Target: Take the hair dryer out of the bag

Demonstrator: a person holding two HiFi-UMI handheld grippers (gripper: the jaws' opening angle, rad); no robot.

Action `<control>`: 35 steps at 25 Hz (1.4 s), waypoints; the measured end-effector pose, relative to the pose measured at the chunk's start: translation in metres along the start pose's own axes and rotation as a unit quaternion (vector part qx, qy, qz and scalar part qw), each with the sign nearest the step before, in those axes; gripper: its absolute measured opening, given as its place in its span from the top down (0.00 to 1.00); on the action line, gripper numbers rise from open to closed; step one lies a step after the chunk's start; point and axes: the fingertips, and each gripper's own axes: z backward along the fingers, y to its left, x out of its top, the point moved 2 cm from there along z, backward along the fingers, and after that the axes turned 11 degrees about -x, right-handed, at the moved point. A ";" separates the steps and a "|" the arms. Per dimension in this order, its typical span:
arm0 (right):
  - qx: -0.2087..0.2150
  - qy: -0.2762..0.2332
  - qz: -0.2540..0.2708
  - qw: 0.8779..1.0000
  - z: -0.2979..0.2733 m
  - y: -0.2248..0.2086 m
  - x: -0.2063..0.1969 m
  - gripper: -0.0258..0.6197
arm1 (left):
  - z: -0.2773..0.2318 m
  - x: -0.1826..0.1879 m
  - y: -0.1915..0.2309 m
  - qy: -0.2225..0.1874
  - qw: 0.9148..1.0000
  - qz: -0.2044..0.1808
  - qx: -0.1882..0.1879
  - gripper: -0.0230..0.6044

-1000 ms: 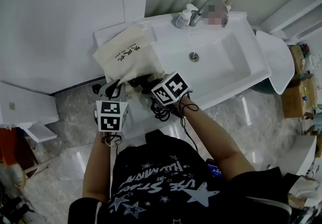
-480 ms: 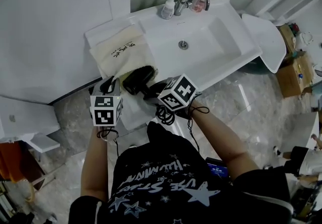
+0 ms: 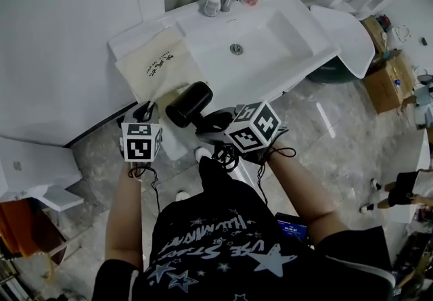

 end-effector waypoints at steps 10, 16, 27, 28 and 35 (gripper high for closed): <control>-0.032 -0.107 -0.106 0.988 0.044 0.047 -0.020 0.68 | 0.036 -0.020 -0.031 -0.003 0.998 -0.045 -0.033 0.65; -0.087 -0.188 -0.144 0.968 0.074 0.078 -0.035 0.68 | 0.086 -0.018 -0.060 -0.059 0.995 -0.053 -0.059 0.63; -0.148 -0.279 -0.215 0.924 0.129 0.100 -0.088 0.68 | 0.146 -0.030 -0.132 -0.114 0.987 -0.049 -0.099 0.64; -0.153 -0.278 -0.215 0.924 0.133 0.099 -0.094 0.68 | 0.147 -0.033 -0.138 -0.115 0.988 -0.043 -0.096 0.66; -0.152 -0.264 -0.218 0.927 0.159 0.104 -0.139 0.68 | 0.167 -0.055 -0.190 -0.112 0.991 -0.020 -0.073 0.89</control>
